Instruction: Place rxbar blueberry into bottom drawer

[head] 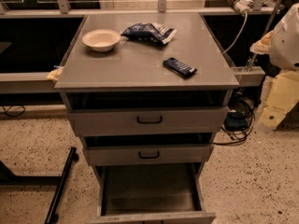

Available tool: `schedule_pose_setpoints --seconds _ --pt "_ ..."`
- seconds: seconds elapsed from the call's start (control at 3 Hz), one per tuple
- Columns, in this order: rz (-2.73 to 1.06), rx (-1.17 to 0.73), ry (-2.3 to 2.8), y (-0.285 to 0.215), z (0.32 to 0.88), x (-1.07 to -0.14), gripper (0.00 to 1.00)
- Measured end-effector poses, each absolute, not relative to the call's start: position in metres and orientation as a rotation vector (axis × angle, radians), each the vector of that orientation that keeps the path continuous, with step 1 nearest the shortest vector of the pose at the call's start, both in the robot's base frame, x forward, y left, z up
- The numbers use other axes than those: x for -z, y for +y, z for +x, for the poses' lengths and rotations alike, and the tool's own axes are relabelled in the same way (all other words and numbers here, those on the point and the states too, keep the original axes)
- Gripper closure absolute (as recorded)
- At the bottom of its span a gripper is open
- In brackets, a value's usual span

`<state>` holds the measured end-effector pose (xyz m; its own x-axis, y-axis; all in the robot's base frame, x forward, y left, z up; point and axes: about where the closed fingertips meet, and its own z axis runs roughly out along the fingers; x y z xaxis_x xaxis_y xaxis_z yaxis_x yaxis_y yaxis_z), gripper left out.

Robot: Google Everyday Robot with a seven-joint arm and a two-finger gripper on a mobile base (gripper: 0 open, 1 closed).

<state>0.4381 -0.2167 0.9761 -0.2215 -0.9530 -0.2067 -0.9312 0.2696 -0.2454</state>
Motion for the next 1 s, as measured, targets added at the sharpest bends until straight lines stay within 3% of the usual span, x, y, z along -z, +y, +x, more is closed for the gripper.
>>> schedule_pose_setpoints --seconds 0.67,1.0 --pt "-1.697 0.042 2.199 -0.214 0.455 -0.972 0.0" --pt "-1.669 -0.043 2.131 -0.198 0.491 -0.964 0.0"
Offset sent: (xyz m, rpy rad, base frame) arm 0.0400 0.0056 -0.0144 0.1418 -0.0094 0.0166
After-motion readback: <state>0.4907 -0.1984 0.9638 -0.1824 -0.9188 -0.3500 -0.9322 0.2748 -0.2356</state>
